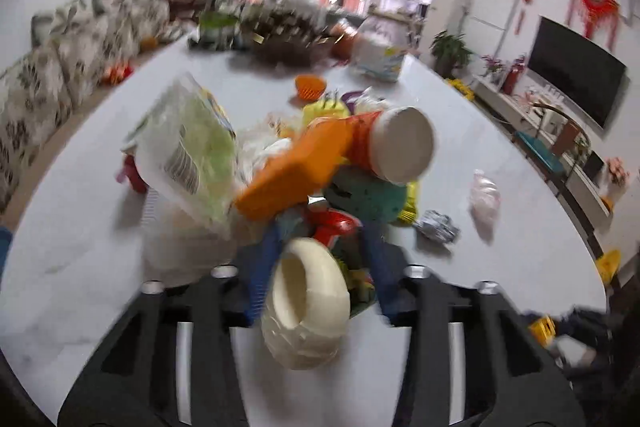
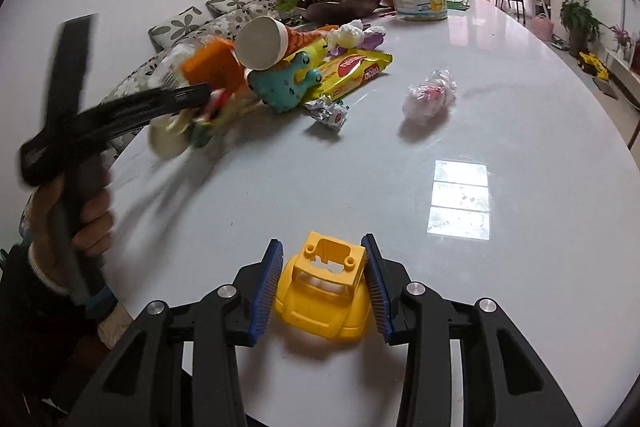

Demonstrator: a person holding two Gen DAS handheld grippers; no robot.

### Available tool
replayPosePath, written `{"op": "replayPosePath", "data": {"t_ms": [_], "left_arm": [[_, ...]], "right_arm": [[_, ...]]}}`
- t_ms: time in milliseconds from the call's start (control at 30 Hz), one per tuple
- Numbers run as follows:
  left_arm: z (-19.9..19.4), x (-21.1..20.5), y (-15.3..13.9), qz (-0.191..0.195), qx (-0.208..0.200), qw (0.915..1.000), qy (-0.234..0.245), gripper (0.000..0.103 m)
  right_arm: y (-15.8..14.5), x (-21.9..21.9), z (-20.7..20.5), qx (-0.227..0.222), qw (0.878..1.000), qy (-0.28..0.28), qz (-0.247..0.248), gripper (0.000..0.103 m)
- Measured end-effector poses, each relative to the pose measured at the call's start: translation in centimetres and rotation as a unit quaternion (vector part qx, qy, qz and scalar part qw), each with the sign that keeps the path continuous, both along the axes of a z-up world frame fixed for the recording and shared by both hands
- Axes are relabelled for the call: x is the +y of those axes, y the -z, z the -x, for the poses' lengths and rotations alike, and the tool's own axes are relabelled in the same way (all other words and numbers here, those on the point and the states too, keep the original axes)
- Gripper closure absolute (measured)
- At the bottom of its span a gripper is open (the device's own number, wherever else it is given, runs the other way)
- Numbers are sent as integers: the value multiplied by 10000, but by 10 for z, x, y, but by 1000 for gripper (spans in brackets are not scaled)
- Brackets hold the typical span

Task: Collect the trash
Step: 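Grasp the yellow toy car with the right tool while the left grasps a red snack wrapper, then carry both items to the trash bag and open both tools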

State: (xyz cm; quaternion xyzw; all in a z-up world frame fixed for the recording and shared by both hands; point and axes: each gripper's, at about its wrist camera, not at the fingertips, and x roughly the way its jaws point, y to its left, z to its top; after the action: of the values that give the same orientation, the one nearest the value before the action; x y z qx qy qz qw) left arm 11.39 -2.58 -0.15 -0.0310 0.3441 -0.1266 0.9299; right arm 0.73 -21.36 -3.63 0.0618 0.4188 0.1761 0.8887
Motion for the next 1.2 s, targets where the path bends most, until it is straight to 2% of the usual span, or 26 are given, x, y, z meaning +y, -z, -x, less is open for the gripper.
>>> {"op": "replayPosePath", "data": {"t_ms": [133,233,400,467,633,833,1033,1100,1200], "left_arm": [[30,11,-4,276,-137,9991,287,74],[44,11,0,145,-258,9989,359,74],[46,12,15,173,-73,9991,371,74],[52,10,14,69,-221,9991,369,74],[73,0,-10,-87,-742,9956,570,74],[113,-3,-42,0,-1146,9898,845,74],[180,2,-58,-118,-1292,9842,1204,74],[202,4,-54,-178,-1208,9840,1298,73],[229,9,-40,-184,-860,9865,1384,73]], "right_arm": [[-2,6,6,-29,10000,-4,64,63],[-1,8,10,-17,10000,5,97,63],[-1,7,9,-17,9999,66,108,63],[-1,7,9,-25,9999,81,122,63],[-1,4,9,-14,9998,134,129,63],[-17,7,18,-166,9998,44,65,64],[-46,23,70,-276,9984,-479,-138,65],[-51,31,94,-242,9971,-718,-67,65],[-44,43,129,-20,9944,-1056,72,65]]}}
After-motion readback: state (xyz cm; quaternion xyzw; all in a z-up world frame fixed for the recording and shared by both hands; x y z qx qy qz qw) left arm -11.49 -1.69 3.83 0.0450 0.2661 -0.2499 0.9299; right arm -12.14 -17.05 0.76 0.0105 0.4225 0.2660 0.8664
